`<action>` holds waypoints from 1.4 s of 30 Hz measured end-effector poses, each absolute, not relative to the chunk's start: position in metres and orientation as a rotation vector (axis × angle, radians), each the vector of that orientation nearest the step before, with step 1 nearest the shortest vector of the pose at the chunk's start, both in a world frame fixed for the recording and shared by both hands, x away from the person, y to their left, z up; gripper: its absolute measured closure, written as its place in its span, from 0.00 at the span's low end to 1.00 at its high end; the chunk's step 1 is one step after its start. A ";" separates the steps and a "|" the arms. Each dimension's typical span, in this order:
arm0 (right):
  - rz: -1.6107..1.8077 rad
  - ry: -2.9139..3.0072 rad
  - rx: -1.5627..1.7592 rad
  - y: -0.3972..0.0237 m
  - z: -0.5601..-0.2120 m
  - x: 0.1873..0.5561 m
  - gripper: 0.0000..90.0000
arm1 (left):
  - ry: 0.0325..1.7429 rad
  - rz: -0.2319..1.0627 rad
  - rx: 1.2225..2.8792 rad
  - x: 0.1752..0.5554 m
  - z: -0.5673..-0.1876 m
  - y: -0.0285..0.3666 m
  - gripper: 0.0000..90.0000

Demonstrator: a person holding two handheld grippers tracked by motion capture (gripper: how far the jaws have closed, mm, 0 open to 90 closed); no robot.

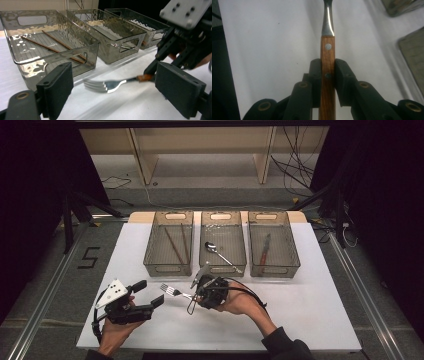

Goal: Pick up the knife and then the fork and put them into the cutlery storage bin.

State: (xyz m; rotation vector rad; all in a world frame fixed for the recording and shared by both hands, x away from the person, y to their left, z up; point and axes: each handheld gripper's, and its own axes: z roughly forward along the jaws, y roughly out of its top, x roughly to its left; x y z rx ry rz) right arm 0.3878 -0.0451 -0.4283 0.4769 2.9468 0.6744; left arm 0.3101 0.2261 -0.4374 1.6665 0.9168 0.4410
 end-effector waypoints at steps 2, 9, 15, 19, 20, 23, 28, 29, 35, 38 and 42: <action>0.689 2.935 0.514 -0.050 -0.422 0.389 0.86 | 0.917 0.441 1.666 0.310 -0.437 0.226 0.16; 0.760 2.865 0.579 -0.068 -0.405 0.394 0.86 | 0.917 0.442 1.667 0.310 -0.437 0.226 0.16; 0.829 2.791 0.654 -0.090 -0.388 0.403 0.86 | 0.917 0.443 1.667 0.310 -0.437 0.226 0.16; 0.876 2.734 0.717 -0.107 -0.378 0.410 0.86 | 0.917 0.443 1.666 0.310 -0.437 0.226 0.16; 0.885 2.717 0.730 -0.111 -0.375 0.412 0.86 | 0.917 0.444 1.666 0.310 -0.437 0.226 0.16; 0.909 2.671 0.790 -0.125 -0.369 0.418 0.86 | 0.917 0.442 1.667 0.310 -0.437 0.226 0.16; 0.949 2.583 0.900 -0.152 -0.357 0.430 0.86 | 0.920 0.441 1.665 0.310 -0.437 0.226 0.16; 0.953 2.567 0.918 -0.156 -0.355 0.432 0.86 | 0.920 0.442 1.665 0.310 -0.437 0.226 0.16; 0.955 2.456 1.084 -0.190 -0.350 0.450 0.86 | 0.920 0.442 1.664 0.310 -0.437 0.226 0.16; 0.944 2.413 1.156 -0.204 -0.351 0.460 0.86 | 0.920 0.442 1.664 0.310 -0.437 0.226 0.16; 0.926 2.370 1.245 -0.219 -0.355 0.471 0.86 | 0.919 0.442 1.664 0.310 -0.437 0.226 0.16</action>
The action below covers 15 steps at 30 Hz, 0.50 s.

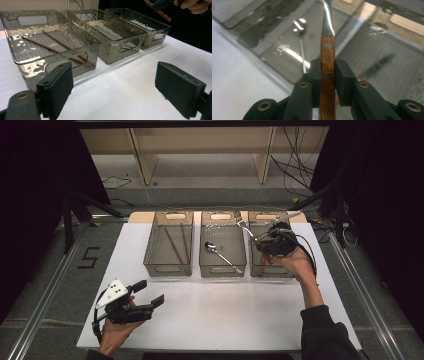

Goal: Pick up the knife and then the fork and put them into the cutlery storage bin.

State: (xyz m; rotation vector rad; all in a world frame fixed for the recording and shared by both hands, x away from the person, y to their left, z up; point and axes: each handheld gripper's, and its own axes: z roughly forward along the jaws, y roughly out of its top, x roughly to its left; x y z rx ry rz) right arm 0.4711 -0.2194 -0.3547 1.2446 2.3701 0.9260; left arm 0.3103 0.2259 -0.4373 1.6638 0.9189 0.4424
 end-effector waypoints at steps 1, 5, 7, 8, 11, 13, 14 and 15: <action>0.925 2.354 1.270 -0.223 -0.356 0.474 0.86 | 0.919 0.442 1.664 0.310 -0.437 0.226 0.16; 0.901 2.312 1.354 -0.235 -0.361 0.483 0.86 | 0.920 0.441 1.663 0.310 -0.437 0.226 0.16; 0.896 2.293 1.384 -0.239 -0.363 0.486 0.86 | 0.920 0.441 1.663 0.310 -0.437 0.226 0.16; 0.894 2.285 1.396 -0.241 -0.364 0.487 0.86 | 0.920 0.441 1.664 0.310 -0.437 0.226 0.16; 0.884 2.264 1.427 -0.245 -0.367 0.490 0.86 | 0.919 0.442 1.664 0.310 -0.437 0.226 0.16; 0.881 2.254 1.446 -0.248 -0.369 0.492 0.86 | 0.920 0.442 1.664 0.310 -0.437 0.226 0.16; 0.878 2.247 1.452 -0.249 -0.371 0.493 0.86 | 0.920 0.442 1.664 0.310 -0.437 0.226 0.16; 0.872 2.244 1.459 -0.250 -0.372 0.494 0.86 | 0.920 0.442 1.664 0.310 -0.437 0.226 0.16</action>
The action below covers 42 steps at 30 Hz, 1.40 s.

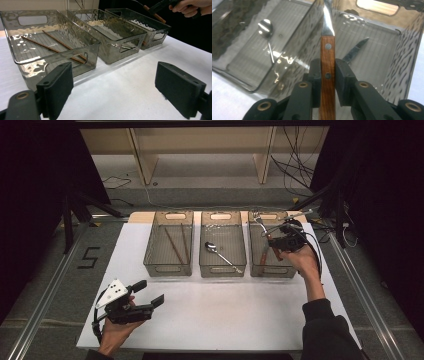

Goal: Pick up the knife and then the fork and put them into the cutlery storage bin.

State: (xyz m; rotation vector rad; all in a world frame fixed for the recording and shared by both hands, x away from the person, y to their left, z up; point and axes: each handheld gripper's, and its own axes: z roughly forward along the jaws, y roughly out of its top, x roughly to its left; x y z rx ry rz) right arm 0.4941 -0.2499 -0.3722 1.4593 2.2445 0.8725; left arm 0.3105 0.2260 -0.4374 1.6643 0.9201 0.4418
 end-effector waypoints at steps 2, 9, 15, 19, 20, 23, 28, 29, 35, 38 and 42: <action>0.868 2.237 1.471 -0.251 -0.375 0.496 0.86 | 0.920 0.442 1.664 0.310 -0.437 0.226 0.16; 0.853 2.221 1.513 -0.254 -0.382 0.501 0.86 | 0.921 0.441 1.664 0.310 -0.437 0.226 0.16; 0.833 2.216 1.544 -0.257 -0.389 0.504 0.85 | 0.919 0.442 1.664 0.310 -0.437 0.226 0.16; 0.811 2.214 1.566 -0.259 -0.395 0.506 0.85 | 0.919 0.441 1.665 0.310 -0.437 0.226 0.16; 0.811 2.215 1.572 -0.259 -0.397 0.507 0.85 | 0.919 0.441 1.666 0.310 -0.437 0.226 0.16; 0.799 2.220 1.577 -0.259 -0.400 0.507 0.85 | 0.919 0.440 1.666 0.310 -0.438 0.226 0.16; 0.767 2.245 1.599 -0.255 -0.408 0.510 0.84 | 0.919 0.439 1.668 0.310 -0.438 0.225 0.16; 0.771 2.251 1.607 -0.255 -0.409 0.510 0.82 | 0.920 0.439 1.668 0.310 -0.438 0.225 0.16; 0.837 2.279 1.593 -0.253 -0.405 0.506 0.63 | 0.919 0.438 1.668 0.310 -0.438 0.225 0.16; 0.862 2.288 1.564 -0.251 -0.401 0.503 0.58 | 0.920 0.438 1.668 0.310 -0.438 0.225 0.16; 0.890 2.287 1.522 -0.247 -0.396 0.495 0.53 | 0.921 0.437 1.668 0.311 -0.438 0.225 0.16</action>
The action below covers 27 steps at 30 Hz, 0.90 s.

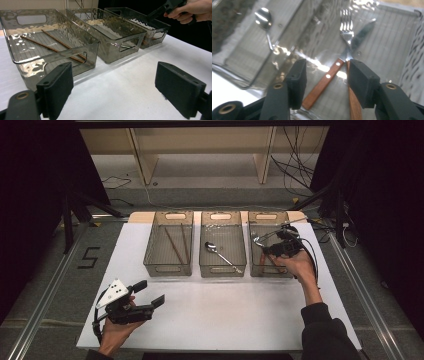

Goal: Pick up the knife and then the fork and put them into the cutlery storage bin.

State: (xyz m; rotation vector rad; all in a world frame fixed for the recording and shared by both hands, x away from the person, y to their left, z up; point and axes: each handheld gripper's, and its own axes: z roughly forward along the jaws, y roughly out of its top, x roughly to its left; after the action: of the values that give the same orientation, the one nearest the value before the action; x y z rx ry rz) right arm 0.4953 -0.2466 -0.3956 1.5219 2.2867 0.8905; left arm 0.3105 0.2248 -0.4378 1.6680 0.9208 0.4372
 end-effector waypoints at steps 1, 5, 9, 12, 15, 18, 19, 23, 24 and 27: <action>0.905 2.279 1.519 -0.246 -0.394 0.493 0.52 | 0.920 0.437 1.668 0.310 -0.438 0.225 0.16; 0.984 2.259 1.477 -0.242 -0.386 0.482 0.46 | 0.921 0.434 1.671 0.311 -0.438 0.225 0.16; 1.054 2.255 1.414 -0.237 -0.379 0.467 0.41 | 0.918 0.434 1.677 0.311 -0.438 0.225 0.16; 1.107 2.252 1.384 -0.232 -0.376 0.456 0.40 | 0.917 0.434 1.680 0.311 -0.438 0.224 0.16; 1.136 2.244 1.348 -0.228 -0.374 0.446 0.39 | 0.917 0.433 1.680 0.311 -0.438 0.224 0.16; 1.192 2.239 1.314 -0.224 -0.375 0.436 0.39 | 0.918 0.432 1.682 0.311 -0.438 0.225 0.16; 1.211 2.237 1.302 -0.223 -0.376 0.433 0.38 | 0.918 0.431 1.682 0.311 -0.438 0.225 0.16; 1.288 2.229 1.267 -0.219 -0.379 0.418 0.37 | 0.919 0.425 1.687 0.311 -0.438 0.224 0.16; 1.299 2.231 1.257 -0.219 -0.380 0.414 0.36 | 0.919 0.422 1.687 0.311 -0.438 0.224 0.16; 1.340 2.213 1.228 -0.217 -0.382 0.405 0.33 | 0.924 0.406 1.677 0.312 -0.439 0.225 0.16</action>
State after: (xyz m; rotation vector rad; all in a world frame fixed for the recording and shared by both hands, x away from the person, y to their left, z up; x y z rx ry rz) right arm 0.4047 -0.2173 -0.3820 1.2284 2.2125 1.3405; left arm 0.3120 0.2247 -0.4386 1.6769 0.9237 0.4061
